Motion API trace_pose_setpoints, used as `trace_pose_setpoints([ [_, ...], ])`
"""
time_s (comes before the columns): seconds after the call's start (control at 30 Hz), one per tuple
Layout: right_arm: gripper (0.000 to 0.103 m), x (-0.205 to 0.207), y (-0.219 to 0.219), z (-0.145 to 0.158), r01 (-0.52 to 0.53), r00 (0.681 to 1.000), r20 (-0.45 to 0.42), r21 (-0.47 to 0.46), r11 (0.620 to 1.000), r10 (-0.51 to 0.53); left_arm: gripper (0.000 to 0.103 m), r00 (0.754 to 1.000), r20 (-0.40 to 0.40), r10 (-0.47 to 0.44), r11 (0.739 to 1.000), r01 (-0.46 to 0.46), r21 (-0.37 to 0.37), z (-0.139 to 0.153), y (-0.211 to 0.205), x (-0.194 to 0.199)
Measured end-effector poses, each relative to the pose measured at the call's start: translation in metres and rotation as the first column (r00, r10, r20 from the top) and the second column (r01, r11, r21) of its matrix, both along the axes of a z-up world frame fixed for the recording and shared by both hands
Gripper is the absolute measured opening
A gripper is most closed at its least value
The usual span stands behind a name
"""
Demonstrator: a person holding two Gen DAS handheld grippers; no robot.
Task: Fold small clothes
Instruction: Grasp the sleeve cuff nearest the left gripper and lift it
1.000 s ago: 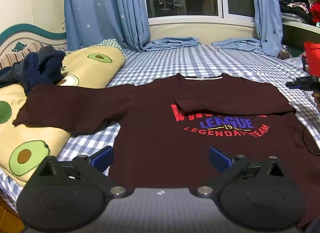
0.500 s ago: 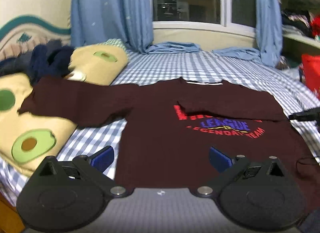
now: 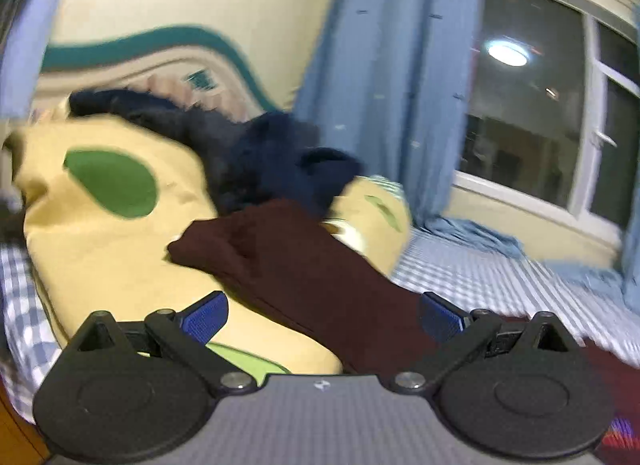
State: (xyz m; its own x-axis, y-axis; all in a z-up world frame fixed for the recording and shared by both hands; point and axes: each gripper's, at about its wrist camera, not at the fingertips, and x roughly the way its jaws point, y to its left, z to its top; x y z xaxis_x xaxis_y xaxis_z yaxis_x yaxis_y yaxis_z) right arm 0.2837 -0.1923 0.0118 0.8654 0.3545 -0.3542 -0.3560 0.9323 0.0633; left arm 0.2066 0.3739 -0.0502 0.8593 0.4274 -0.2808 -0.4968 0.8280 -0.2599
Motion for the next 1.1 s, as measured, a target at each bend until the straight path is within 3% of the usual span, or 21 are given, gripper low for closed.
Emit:
trace_pose_setpoints([
  [0.17, 0.098, -0.005, 0.021, 0.007, -0.003, 1.0, 0.002, -0.037, 0.999, 0.003, 0.102, 0.995, 0.099, 0.004, 0.978, 0.017, -0.206, -0.027, 0.058, 0.031],
  [0.3, 0.097, -0.005, 0.029, 0.009, 0.026, 0.999, -0.033, -0.038, 0.999, -0.028, 0.102, 0.977, 0.201, 0.073, 0.91, 0.017, -0.414, -0.056, 0.093, 0.047],
  [0.43, 0.097, 0.003, 0.034, 0.008, 0.021, 0.997, -0.067, -0.065, 0.998, -0.025, 0.102, 0.956, 0.268, 0.123, 0.893, 0.01, -0.449, -0.064, 0.111, 0.061],
  [0.5, 0.097, 0.003, 0.036, 0.009, 0.034, 0.997, -0.07, -0.08, 0.996, -0.039, 0.096, 0.95, 0.274, 0.148, 0.892, -0.009, -0.452, -0.061, 0.117, 0.07],
  [0.53, 0.097, 0.004, 0.036, 0.009, 0.039, 0.997, -0.071, -0.079, 0.996, -0.044, 0.076, 0.949, 0.266, 0.168, 0.887, -0.028, -0.461, -0.06, 0.121, 0.072],
  [0.57, 0.097, 0.004, 0.036, 0.009, 0.041, 0.996, -0.071, -0.075, 0.996, -0.047, 0.044, 0.952, 0.237, 0.194, 0.875, -0.059, -0.48, -0.058, 0.123, 0.073],
  [0.63, 0.097, 0.004, 0.035, 0.009, 0.048, 0.996, -0.067, -0.067, 0.997, -0.052, 0.014, 0.956, 0.186, 0.226, 0.838, -0.093, -0.538, -0.059, 0.131, 0.075],
  [0.67, 0.097, 0.002, 0.034, 0.009, 0.049, 0.997, -0.064, -0.064, 0.997, -0.053, 0.013, 0.954, 0.205, 0.22, 0.834, -0.075, -0.547, -0.058, 0.13, 0.072],
  [0.73, 0.097, 0.0, 0.031, 0.007, 0.052, 0.997, -0.059, -0.057, 0.997, -0.055, 0.011, 0.95, 0.235, 0.204, 0.865, -0.063, -0.498, -0.043, 0.114, 0.064],
  [0.8, 0.097, -0.003, 0.028, 0.003, 0.054, 0.996, -0.064, -0.04, 0.998, -0.057, 0.011, 0.956, 0.249, 0.158, 0.93, -0.059, -0.364, -0.014, 0.082, 0.064],
  [0.9, 0.097, -0.005, 0.019, -0.005, 0.062, 0.994, -0.087, -0.008, 0.998, -0.063, 0.011, 0.963, 0.26, 0.074, 0.986, -0.032, -0.162, 0.034, 0.023, 0.077],
  [1.0, 0.097, -0.008, 0.007, -0.011, 0.081, 0.992, -0.104, 0.031, 0.996, -0.077, 0.011, 0.968, 0.248, -0.036, 0.999, 0.027, 0.038, 0.076, -0.048, 0.111],
  [1.1, 0.097, -0.019, -0.012, -0.014, 0.109, 0.99, -0.101, 0.071, 0.991, -0.101, 0.011, 0.968, 0.185, -0.167, 0.976, 0.136, 0.169, 0.099, -0.122, 0.161],
])
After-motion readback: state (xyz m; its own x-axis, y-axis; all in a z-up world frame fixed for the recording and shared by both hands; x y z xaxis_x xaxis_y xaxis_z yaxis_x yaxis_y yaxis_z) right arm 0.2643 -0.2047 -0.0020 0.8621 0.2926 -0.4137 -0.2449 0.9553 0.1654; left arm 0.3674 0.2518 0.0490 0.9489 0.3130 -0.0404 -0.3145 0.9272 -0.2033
